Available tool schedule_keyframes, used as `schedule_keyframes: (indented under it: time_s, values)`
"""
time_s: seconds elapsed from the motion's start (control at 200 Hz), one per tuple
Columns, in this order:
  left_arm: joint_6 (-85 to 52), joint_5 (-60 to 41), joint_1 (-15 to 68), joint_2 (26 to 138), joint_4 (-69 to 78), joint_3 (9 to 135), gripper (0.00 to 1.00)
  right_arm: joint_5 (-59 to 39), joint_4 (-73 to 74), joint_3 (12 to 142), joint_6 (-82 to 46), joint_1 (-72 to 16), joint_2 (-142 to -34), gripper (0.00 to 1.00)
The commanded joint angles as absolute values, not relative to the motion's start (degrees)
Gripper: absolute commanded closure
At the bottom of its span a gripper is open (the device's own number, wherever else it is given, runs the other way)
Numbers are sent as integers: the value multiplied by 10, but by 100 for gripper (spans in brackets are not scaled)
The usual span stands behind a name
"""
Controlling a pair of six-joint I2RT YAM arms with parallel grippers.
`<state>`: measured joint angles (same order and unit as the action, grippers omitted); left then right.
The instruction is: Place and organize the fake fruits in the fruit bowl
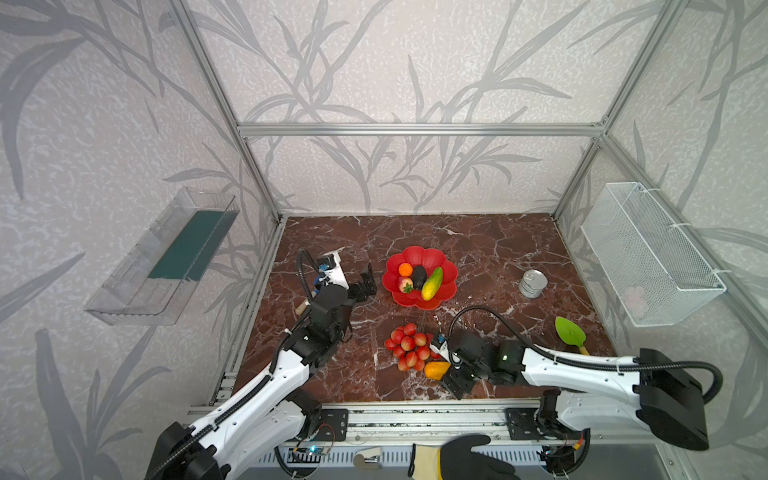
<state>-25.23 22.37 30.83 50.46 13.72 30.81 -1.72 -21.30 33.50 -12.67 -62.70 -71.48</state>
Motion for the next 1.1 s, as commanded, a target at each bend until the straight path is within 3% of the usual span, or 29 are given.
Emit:
schedule_keyframes:
  time_s: [0.0, 0.34, 0.445, 0.885, 1.095]
  values:
    - [-265, 235, 300, 498, 123, 298, 0, 11, -234, 366, -129, -639, -738, 19]
    - [-264, 223, 291, 491, 116, 294, 0, 27, -265, 391, -136, -654, -758, 59]
    - [-264, 223, 289, 488, 119, 290, 0, 31, -281, 397, -138, -655, -739, 67]
    - [-261, 223, 275, 479, 120, 282, 0, 103, -365, 433, -117, -642, -537, 72]
    - [-271, 213, 267, 474, 106, 282, 1, 53, -227, 504, 8, -532, -627, 72]
